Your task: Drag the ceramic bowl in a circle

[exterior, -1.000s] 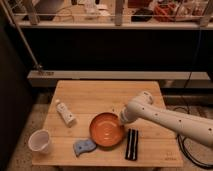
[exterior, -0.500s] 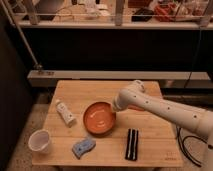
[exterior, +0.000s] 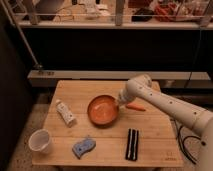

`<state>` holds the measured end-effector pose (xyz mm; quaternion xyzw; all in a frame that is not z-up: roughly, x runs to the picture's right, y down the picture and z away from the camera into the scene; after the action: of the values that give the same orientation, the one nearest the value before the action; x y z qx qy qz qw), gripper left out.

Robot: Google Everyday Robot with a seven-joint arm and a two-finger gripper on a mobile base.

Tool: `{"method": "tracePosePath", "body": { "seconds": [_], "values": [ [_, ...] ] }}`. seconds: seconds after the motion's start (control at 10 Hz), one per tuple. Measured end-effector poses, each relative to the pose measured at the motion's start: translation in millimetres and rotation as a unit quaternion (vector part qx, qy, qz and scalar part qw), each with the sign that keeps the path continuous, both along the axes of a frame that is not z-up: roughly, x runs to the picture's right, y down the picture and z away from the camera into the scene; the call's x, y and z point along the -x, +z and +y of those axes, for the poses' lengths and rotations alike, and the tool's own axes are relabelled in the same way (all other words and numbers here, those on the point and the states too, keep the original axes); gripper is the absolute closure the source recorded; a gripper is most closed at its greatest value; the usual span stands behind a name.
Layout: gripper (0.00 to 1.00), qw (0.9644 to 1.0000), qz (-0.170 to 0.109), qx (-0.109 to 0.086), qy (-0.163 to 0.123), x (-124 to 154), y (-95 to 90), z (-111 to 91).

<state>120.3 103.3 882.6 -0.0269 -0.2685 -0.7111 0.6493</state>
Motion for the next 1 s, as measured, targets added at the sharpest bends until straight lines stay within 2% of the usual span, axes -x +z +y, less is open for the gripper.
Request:
{"method": "tracePosePath", "body": {
  "seconds": [0.3,0.6,0.8,1.0],
  "values": [
    [0.99,0.9987,0.027,0.015,0.039,-59,-6.7,18],
    [0.99,0.9976,0.031,0.029,0.055,-84,-29.3,52],
    [0.99,0.9987,0.011,0.032,0.039,-78,-50.9,78],
    [0.99,0.9996,-0.012,0.027,0.002,-52,-66.8,95]
  ]
}}
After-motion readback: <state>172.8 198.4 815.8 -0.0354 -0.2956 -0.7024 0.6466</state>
